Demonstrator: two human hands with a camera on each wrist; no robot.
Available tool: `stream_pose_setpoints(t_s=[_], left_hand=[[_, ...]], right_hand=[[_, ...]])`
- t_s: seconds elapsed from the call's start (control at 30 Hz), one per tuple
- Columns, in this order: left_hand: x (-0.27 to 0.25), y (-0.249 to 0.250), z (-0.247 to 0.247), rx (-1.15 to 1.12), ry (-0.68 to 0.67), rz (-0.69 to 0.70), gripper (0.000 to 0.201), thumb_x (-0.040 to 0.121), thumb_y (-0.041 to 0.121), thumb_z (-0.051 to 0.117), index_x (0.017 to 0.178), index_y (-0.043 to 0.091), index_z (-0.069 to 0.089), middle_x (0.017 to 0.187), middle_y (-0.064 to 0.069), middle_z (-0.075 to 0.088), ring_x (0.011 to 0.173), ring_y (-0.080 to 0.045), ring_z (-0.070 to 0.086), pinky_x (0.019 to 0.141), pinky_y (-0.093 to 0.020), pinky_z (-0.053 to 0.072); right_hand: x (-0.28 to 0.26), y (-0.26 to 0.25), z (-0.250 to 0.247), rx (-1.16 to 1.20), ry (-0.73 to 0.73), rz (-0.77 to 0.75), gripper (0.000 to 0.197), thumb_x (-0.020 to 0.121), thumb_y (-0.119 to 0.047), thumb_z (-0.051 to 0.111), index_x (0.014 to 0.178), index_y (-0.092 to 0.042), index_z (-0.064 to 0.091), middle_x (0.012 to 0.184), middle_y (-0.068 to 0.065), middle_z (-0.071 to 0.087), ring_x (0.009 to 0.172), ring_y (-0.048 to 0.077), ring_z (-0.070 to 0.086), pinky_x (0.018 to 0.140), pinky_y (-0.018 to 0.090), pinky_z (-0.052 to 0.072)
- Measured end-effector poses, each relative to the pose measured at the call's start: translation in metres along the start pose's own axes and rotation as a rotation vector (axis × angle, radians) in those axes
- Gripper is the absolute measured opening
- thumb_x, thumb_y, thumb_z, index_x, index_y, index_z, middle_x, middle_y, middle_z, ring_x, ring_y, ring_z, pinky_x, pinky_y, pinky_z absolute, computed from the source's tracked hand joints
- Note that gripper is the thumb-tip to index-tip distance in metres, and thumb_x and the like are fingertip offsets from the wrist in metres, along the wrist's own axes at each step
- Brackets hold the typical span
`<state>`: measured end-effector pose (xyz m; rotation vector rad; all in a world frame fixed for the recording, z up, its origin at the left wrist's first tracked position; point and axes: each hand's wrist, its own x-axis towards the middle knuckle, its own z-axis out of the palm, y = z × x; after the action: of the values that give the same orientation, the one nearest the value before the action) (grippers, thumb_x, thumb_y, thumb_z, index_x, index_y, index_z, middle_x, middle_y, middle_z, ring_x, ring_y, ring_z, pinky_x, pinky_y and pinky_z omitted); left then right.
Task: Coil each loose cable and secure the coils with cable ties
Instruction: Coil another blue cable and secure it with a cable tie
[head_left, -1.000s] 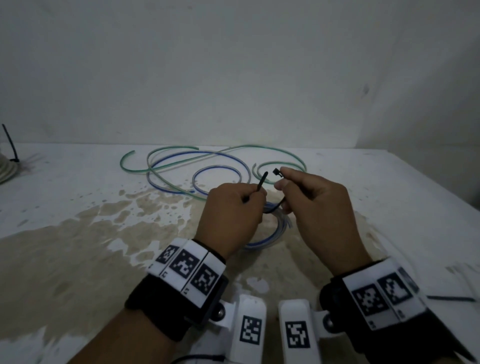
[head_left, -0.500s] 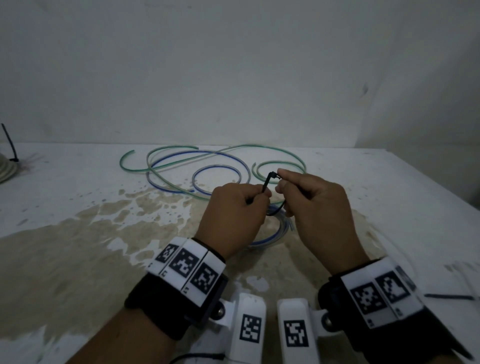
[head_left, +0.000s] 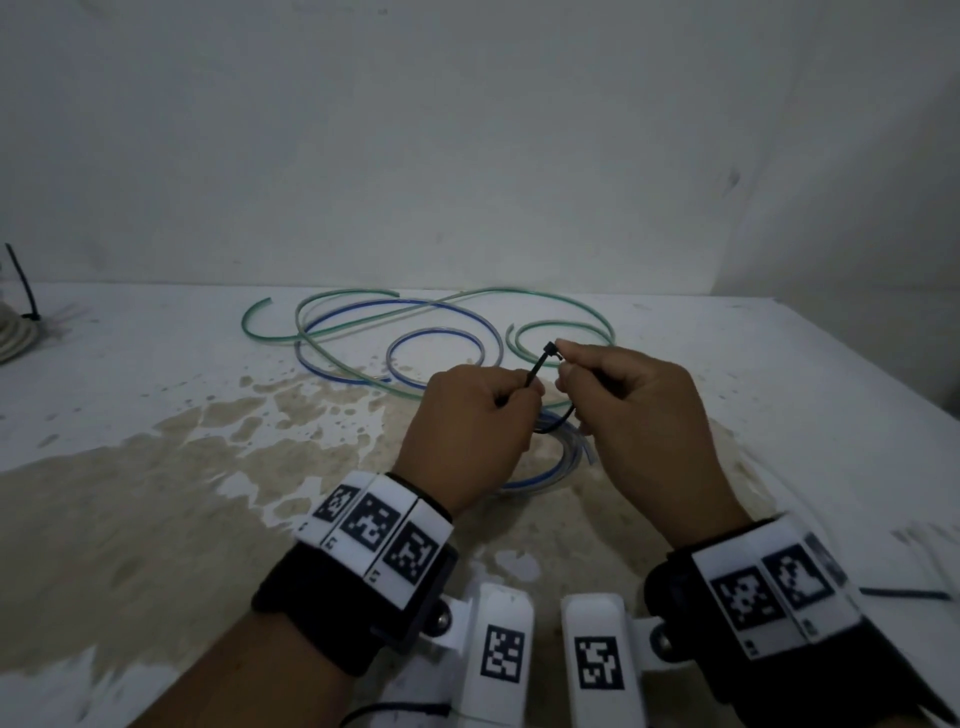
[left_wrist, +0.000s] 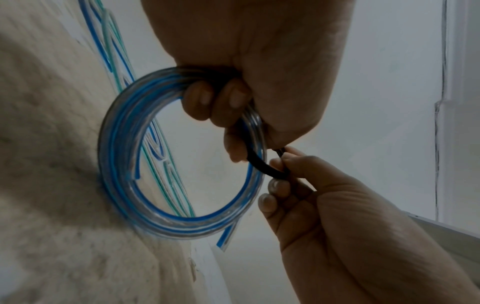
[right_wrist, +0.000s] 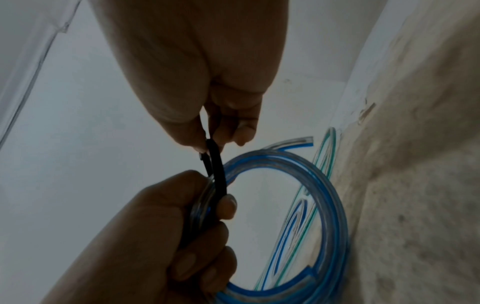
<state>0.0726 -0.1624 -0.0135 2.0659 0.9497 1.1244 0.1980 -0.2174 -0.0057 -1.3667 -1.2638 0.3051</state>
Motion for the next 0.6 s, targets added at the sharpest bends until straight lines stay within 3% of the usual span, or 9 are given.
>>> stream_pose_setpoints(t_s=[0.13, 0.23, 0.4, 0.53, 0.6], left_hand=[[-0.001, -0.001, 0.002, 0.019, -0.014, 0.051, 0.031, 0.089, 0.021, 0.047, 0.086, 0.009, 0.075, 0.055, -0.010, 0.063, 0.051, -0.021, 0.057, 0.057, -0.034, 0.045], [-0.001, -0.002, 0.003, 0.010, -0.009, 0.076, 0.038, 0.084, 0.026, 0.041, 0.093, 0.013, 0.076, 0.057, -0.006, 0.064, 0.053, -0.022, 0.059, 0.058, -0.038, 0.047], [-0.002, -0.002, 0.004, 0.041, -0.002, 0.139, 0.038, 0.090, 0.026, 0.040, 0.110, 0.020, 0.071, 0.063, -0.008, 0.067, 0.057, -0.025, 0.062, 0.058, -0.041, 0.049], [-0.001, -0.005, 0.004, 0.063, -0.001, 0.226, 0.034, 0.092, 0.022, 0.041, 0.099, 0.015, 0.073, 0.060, -0.009, 0.063, 0.055, -0.026, 0.059, 0.054, -0.044, 0.047], [-0.001, -0.008, 0.005, 0.076, -0.009, 0.246, 0.033, 0.092, 0.022, 0.041, 0.094, 0.011, 0.072, 0.061, -0.010, 0.064, 0.055, -0.027, 0.059, 0.053, -0.045, 0.047]], right_hand=[[0.001, -0.003, -0.004, 0.032, -0.057, 0.004, 0.022, 0.088, -0.003, 0.059, 0.097, -0.019, 0.070, 0.081, -0.013, 0.067, 0.066, -0.011, 0.059, 0.061, 0.007, 0.046], [0.003, -0.005, -0.007, 0.111, -0.073, 0.043, 0.015, 0.089, -0.010, 0.060, 0.094, -0.022, 0.067, 0.063, -0.012, 0.065, 0.055, -0.006, 0.057, 0.056, 0.011, 0.045], [0.004, -0.008, -0.012, 0.159, -0.138, 0.087, 0.010, 0.090, -0.015, 0.060, 0.091, -0.020, 0.068, 0.056, -0.016, 0.062, 0.049, -0.003, 0.053, 0.051, 0.010, 0.042], [0.002, -0.008, -0.010, 0.191, -0.176, 0.105, 0.011, 0.088, -0.009, 0.062, 0.079, -0.015, 0.064, 0.053, 0.001, 0.054, 0.044, 0.013, 0.045, 0.045, 0.025, 0.042], [0.002, -0.009, -0.009, 0.190, -0.199, 0.106, 0.016, 0.088, -0.007, 0.062, 0.074, -0.015, 0.062, 0.051, 0.002, 0.053, 0.042, 0.014, 0.044, 0.044, 0.027, 0.041]])
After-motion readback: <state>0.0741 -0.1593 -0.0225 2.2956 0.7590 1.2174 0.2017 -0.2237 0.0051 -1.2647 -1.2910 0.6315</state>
